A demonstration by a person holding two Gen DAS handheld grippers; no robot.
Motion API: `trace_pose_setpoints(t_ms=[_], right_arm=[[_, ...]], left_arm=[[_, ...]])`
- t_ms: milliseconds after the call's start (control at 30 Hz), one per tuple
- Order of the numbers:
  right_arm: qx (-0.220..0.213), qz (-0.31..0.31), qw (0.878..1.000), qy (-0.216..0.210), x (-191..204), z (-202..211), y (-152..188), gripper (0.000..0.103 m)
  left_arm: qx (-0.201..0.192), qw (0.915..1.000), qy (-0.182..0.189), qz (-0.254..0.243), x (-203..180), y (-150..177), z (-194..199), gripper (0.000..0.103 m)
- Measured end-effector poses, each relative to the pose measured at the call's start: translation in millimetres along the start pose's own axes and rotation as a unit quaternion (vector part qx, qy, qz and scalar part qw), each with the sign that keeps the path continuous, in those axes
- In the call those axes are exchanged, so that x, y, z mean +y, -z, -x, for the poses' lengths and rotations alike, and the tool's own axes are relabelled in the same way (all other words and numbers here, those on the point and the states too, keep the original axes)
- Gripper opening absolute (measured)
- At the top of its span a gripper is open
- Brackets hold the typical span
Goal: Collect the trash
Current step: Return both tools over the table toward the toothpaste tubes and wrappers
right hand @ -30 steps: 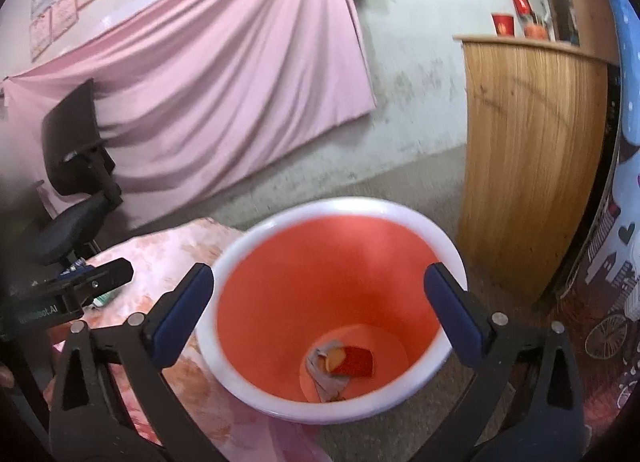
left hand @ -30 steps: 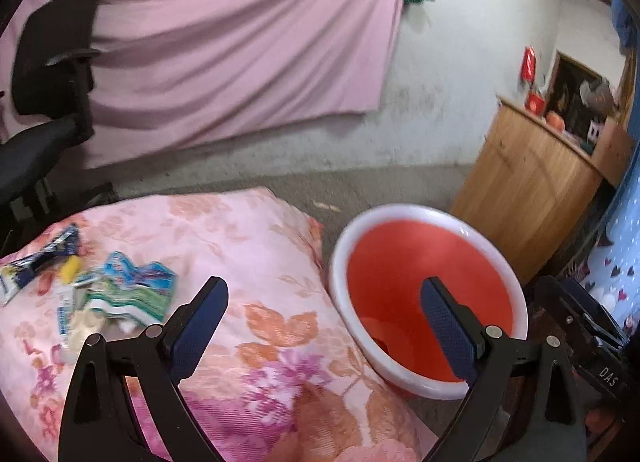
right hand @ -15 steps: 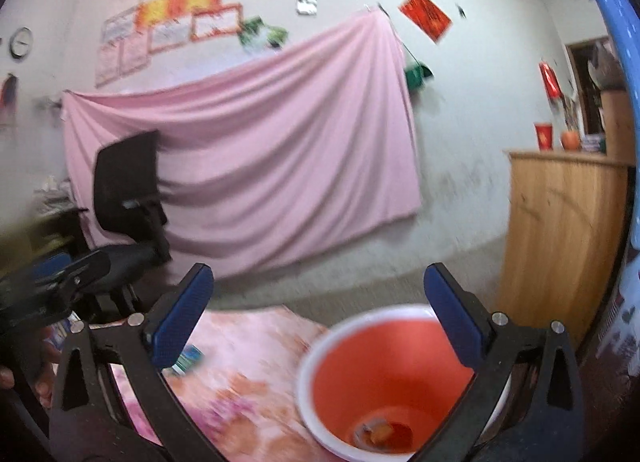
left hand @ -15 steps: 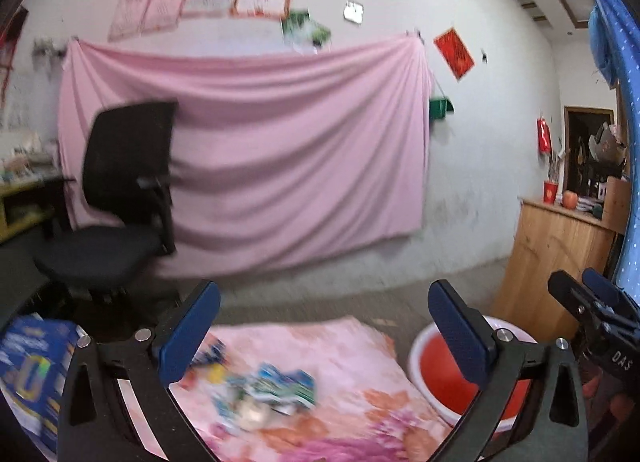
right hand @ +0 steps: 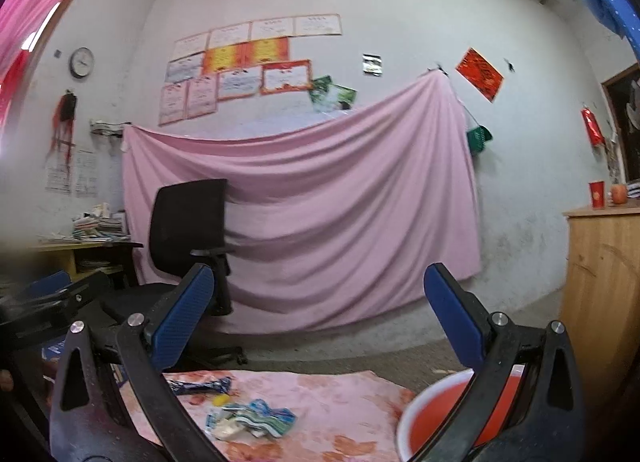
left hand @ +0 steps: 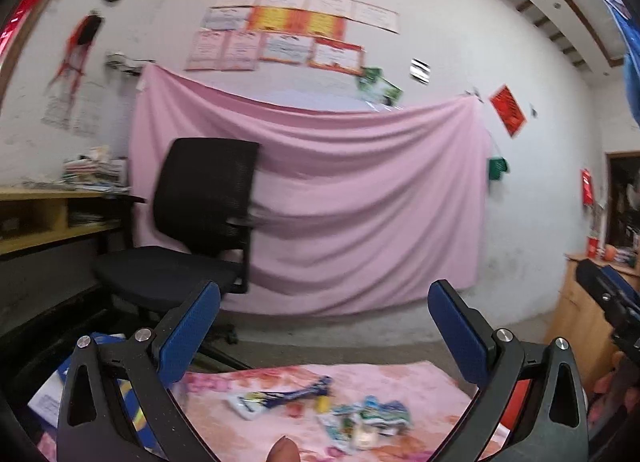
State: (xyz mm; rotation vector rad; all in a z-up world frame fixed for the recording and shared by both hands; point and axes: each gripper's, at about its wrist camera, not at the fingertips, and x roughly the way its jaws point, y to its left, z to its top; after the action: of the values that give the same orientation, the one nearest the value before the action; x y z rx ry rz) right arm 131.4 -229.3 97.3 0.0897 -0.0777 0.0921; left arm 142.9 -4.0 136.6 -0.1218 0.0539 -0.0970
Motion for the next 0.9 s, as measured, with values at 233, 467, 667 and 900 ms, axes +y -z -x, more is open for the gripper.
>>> trace_pose_setpoints(t_ms=[233,467,667,900], right_arm=[[0.028,0.019,0.999,-0.017,13.7,-26.8,22.2,0.103],[0.141,0.016,0.989,-0.05,6.7,-71.2,59.2,0.103],[0.25,0.006,0.966,-0.058,-6.5,-106.3,93.9,0.103],[0.367,-0.012,0.926,-0.083,-9.2,-138.3,131.5,0.095]], left_arm=[[0.074,0.997,-0.015,-0.018,13.3,28.6,-23.1,0.102],[0.138,0.9897,-0.01,-0.038,-0.6,61.6,-54.2,0.102],[0.221,0.9735,-0.01,-0.059,-12.9,89.2,-92.1,0.101],[0.343,0.9383,0.0,-0.043,-11.4,134.3,-139.3,0.069]])
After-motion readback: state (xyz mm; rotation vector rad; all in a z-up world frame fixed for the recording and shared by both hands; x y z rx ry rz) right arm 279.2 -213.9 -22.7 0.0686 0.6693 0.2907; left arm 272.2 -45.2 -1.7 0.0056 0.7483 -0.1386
